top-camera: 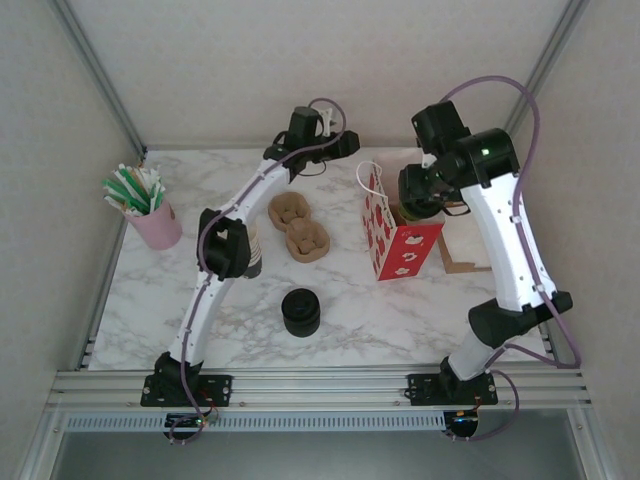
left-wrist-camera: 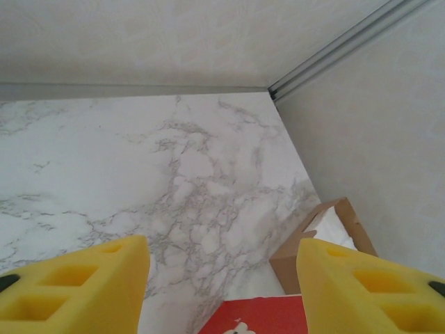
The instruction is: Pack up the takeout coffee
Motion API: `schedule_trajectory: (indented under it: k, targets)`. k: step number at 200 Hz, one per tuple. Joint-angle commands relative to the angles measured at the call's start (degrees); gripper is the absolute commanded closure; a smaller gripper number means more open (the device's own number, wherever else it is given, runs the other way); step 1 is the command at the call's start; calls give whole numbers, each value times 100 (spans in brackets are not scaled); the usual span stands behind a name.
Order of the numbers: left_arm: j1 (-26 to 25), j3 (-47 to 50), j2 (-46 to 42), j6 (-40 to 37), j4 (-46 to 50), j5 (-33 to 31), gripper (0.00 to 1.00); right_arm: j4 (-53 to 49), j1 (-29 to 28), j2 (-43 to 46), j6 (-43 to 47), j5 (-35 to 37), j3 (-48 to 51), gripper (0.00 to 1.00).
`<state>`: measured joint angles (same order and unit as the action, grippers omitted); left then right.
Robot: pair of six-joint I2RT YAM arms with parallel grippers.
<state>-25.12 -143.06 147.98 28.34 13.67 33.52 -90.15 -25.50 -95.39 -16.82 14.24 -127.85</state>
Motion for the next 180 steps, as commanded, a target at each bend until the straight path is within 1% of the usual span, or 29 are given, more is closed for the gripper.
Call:
schedule_trajectory:
  k: [1, 18, 42, 84, 145, 180]
  targets:
    - [-102, -213, 215, 106, -614, 129, 43, -194, 92, -207, 122, -110, -218, 38]
    - [-150, -217, 361, 205, -926, 136, 44, -231, 128, -333, 137, -114, -244, 38]
    - [-210, -211, 583, 423, -1369, 310, 44, -302, 160, -480, 168, -157, -258, 37]
    - [-317, -217, 872, 554, -1780, 636, 44, -379, 268, -660, 213, -245, -232, 37]
    - [-447, -81, 910, 459, -1824, 1317, 46, -382, 358, -714, 269, -378, 46, 36]
    - [-541, 401, 663, 349, -1891, 1475, 47, -350, 359, -633, 274, -454, 285, 36]
